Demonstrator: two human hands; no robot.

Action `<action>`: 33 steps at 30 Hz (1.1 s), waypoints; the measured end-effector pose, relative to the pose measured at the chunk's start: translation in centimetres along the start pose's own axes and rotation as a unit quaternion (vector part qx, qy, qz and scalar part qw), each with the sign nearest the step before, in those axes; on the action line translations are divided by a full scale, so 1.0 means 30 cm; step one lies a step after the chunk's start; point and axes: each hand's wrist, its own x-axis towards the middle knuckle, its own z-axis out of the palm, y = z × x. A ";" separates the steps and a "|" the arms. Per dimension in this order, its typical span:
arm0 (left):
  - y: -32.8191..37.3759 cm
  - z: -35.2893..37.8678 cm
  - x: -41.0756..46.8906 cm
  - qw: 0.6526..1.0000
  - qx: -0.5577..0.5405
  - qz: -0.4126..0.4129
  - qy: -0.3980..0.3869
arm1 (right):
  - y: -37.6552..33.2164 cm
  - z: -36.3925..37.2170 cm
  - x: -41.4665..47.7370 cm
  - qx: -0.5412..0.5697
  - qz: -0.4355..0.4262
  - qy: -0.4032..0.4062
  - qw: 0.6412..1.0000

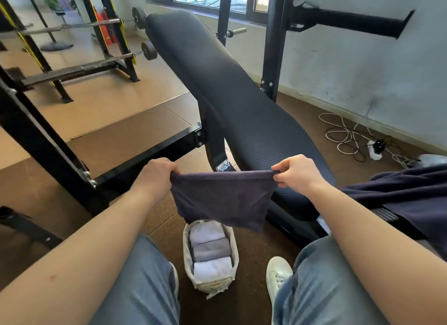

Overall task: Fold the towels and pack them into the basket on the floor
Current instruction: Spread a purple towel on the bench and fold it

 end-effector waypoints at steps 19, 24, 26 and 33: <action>-0.012 0.027 0.048 0.985 -0.012 -0.169 -0.018 | -0.011 0.042 0.063 -0.044 -0.020 -0.035 0.998; -0.043 0.017 0.038 0.947 -0.207 -0.246 0.013 | -0.012 0.038 0.067 0.229 0.024 -0.051 0.972; -0.047 0.021 0.052 0.911 -0.296 -0.286 0.019 | -0.028 0.042 0.062 0.291 0.029 -0.058 0.955; -0.076 0.039 0.082 0.889 -0.341 -0.306 0.032 | -0.055 0.057 0.055 0.343 -0.005 -0.048 0.938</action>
